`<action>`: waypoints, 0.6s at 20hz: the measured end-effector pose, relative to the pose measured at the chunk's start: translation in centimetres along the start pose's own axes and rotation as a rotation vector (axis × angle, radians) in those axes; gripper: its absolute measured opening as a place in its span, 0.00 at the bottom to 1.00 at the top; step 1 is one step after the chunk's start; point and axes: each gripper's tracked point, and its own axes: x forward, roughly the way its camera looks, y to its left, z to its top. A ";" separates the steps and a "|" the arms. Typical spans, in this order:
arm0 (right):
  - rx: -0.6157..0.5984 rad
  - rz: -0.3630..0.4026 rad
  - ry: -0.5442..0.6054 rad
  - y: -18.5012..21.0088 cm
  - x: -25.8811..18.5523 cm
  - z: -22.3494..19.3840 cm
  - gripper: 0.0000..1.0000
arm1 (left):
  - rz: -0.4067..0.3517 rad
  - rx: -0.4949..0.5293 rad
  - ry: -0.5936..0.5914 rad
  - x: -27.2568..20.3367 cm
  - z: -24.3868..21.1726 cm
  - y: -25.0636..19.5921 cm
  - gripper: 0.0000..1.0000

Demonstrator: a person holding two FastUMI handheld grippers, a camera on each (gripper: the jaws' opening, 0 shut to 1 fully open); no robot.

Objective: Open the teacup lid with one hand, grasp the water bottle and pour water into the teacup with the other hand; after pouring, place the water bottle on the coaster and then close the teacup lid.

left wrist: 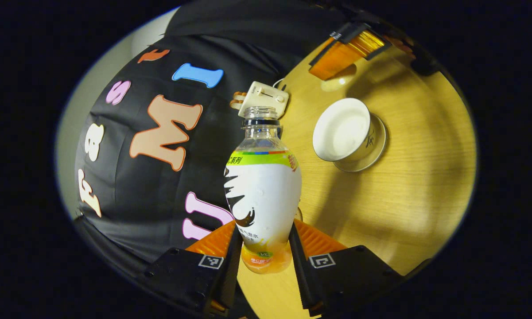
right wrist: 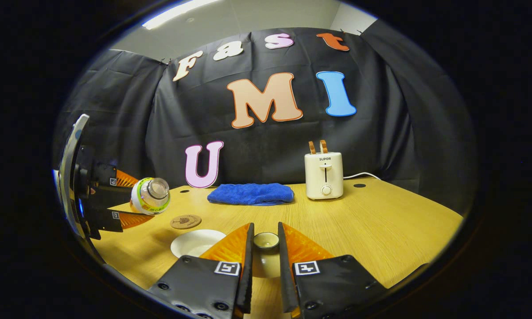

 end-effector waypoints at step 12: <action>0.000 0.002 0.000 0.1 0.0 0.0 0.30 | 0.067 -0.680 -0.128 1.4 -0.1 4.4 0.54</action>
